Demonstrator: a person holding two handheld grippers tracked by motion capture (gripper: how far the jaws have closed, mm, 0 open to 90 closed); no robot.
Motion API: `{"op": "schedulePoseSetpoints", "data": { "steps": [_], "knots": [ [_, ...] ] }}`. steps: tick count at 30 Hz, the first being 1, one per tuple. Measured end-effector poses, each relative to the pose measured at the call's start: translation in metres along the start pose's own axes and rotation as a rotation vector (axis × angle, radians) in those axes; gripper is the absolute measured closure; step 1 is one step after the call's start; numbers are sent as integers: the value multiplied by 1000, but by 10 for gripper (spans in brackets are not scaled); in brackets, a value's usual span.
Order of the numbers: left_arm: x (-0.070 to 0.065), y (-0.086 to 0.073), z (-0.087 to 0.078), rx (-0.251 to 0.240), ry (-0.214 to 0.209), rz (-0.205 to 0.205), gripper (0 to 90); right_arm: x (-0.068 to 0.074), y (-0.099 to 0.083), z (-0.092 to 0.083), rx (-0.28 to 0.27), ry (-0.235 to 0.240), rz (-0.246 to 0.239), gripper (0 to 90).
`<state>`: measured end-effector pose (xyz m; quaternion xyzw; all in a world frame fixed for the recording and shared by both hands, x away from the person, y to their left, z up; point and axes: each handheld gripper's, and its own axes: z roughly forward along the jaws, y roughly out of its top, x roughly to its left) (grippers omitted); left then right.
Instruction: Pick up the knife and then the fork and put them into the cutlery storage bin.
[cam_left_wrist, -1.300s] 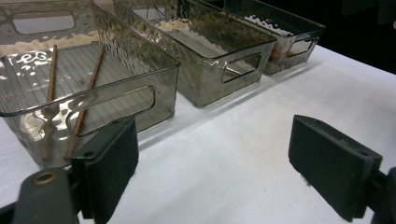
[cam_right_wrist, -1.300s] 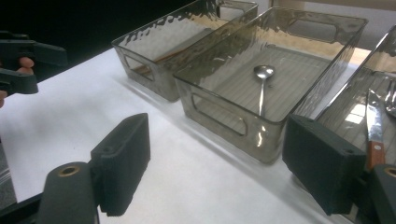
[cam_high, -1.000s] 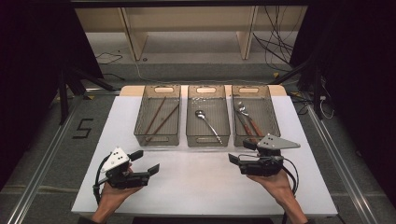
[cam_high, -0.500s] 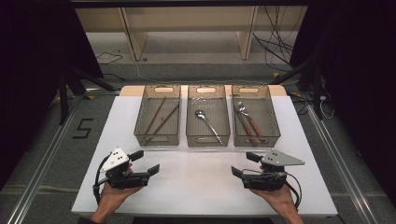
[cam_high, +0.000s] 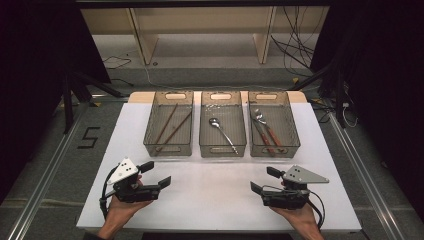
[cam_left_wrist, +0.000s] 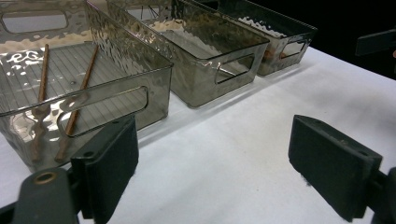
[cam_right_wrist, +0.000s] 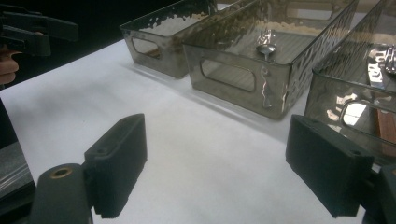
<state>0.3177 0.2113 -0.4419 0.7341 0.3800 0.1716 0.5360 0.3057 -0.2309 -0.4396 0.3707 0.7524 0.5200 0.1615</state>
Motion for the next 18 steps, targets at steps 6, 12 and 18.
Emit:
{"op": "schedulePoseSetpoints", "data": {
  "steps": [6, 12, 18],
  "knots": [
    [0, 0, 0, -1, -2, -1, 157, 1, 0, 1, 3, 1, 1, 209],
    [0, 0, 0, 1, -2, 0, 157, 1, 0, 1, 3, 4, 3, 205],
    [0, 0, 0, 2, -2, 2, 157, 1, 0, 2, 7, 6, 5, 204]
  ]
}}
